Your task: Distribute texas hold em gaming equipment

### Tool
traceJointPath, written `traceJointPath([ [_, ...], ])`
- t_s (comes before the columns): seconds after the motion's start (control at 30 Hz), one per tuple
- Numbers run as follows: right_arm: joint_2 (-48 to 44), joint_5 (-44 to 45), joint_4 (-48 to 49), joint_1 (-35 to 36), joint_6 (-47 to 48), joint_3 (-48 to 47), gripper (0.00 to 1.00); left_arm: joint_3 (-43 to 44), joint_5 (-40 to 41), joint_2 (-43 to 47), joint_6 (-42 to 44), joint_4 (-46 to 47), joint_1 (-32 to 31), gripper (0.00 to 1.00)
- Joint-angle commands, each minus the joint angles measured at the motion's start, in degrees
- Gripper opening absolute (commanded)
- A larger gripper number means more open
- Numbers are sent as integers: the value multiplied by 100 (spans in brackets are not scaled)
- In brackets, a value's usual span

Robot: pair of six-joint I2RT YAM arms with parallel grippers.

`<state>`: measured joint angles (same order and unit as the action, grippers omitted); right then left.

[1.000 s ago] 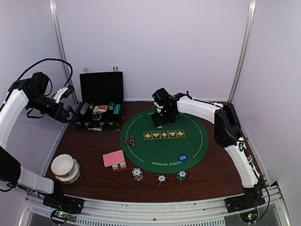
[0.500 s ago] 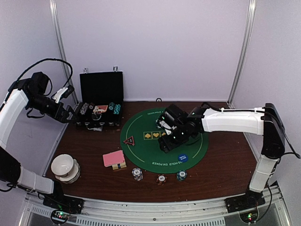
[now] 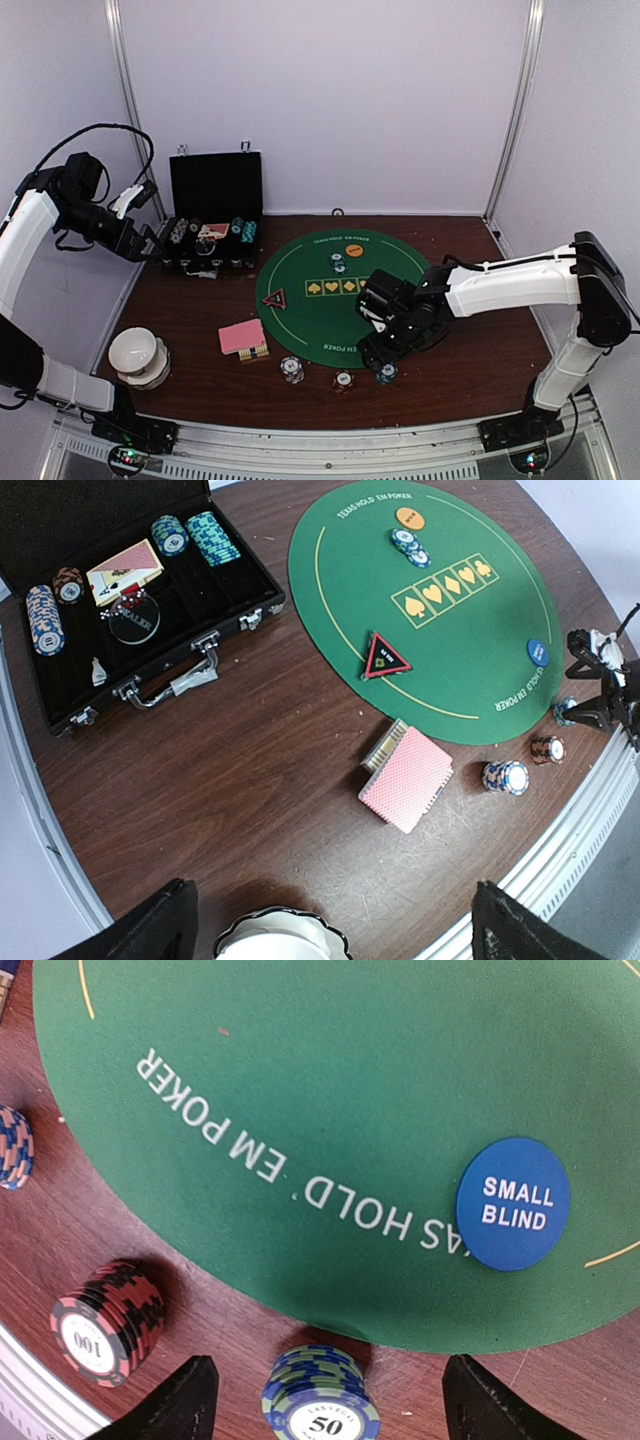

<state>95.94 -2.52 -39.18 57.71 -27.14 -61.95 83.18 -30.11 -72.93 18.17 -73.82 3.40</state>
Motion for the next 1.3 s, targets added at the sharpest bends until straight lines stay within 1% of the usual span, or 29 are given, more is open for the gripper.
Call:
traceJointPath([
  [0.0,-76,-118,150,42,-187,153,81,181,-4,112,90,-49,29,98],
  [0.2,-41,-214,208,179,-241,274,80,190,1,109,99,-48,29,98],
  [0.4,-15,-200,218,218,-296,373,75,204,-4,75,99,-46,29,98],
  [0.53,19,-143,213,223,-325,420,74,217,-30,84,88,-57,29,98],
  [0.87,30,-86,147,291,-284,391,62,225,-22,100,85,-51,29,98],
  [1.1,56,144,-1,413,-275,322,60,229,-14,100,89,-47,29,98],
  [1.27,73,288,-106,481,-266,251,54,225,-14,108,90,-49,28,98],
])
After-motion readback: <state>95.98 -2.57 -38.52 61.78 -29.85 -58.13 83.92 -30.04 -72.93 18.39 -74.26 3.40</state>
